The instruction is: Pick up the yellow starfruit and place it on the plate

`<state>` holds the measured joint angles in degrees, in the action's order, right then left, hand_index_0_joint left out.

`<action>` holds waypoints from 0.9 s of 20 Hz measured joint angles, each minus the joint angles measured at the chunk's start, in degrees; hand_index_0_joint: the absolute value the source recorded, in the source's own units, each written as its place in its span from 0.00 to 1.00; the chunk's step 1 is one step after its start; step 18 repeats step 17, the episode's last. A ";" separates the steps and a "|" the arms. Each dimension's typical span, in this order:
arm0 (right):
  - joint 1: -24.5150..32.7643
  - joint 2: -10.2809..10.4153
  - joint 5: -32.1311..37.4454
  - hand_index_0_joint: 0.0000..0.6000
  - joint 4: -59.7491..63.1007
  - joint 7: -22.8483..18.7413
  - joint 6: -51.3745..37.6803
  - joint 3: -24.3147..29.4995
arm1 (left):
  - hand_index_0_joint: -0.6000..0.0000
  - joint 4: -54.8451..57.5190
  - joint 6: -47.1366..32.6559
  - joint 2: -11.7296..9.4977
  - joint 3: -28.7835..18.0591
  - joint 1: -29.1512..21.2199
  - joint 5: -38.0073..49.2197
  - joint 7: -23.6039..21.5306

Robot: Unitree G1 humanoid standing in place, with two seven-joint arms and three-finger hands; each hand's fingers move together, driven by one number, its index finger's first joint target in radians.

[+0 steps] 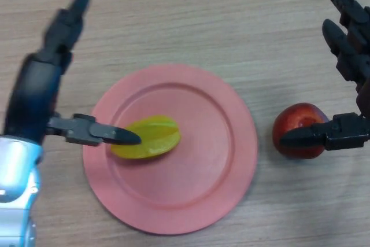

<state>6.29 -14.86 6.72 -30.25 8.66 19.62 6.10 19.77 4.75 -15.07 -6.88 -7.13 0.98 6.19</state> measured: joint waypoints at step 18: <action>0.63 -0.02 -2.19 0.00 0.78 1.16 -1.13 -1.98 | 1.00 4.01 1.87 -0.25 -4.37 4.39 4.37 -2.00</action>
